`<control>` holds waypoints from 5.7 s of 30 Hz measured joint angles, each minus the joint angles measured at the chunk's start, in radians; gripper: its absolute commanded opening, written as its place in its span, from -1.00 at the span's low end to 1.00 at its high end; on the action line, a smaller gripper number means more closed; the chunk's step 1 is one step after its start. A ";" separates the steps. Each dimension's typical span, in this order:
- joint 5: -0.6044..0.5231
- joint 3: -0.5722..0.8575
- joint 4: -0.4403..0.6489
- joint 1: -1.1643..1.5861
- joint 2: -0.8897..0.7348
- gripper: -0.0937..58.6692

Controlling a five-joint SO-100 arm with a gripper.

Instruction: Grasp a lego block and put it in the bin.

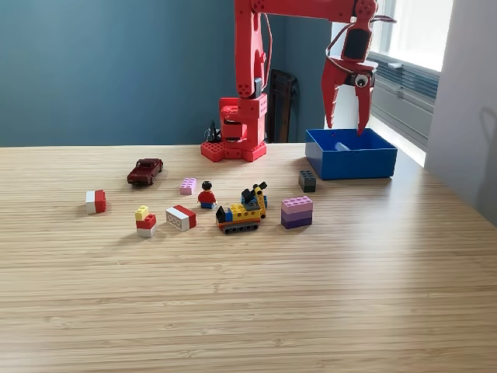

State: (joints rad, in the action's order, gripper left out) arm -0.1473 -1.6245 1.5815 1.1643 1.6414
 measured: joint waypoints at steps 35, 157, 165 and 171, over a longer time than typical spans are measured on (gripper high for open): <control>0.012 0.051 -0.075 -0.927 0.006 -0.99; -0.235 0.058 -0.465 -1.465 -0.336 -0.34; -0.261 0.103 -0.465 -1.465 -0.377 -0.59; -0.273 0.124 -0.465 -1.465 -0.402 -0.99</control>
State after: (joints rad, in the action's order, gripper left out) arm -0.4203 -1.5002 1.1167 -0.3007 1.2395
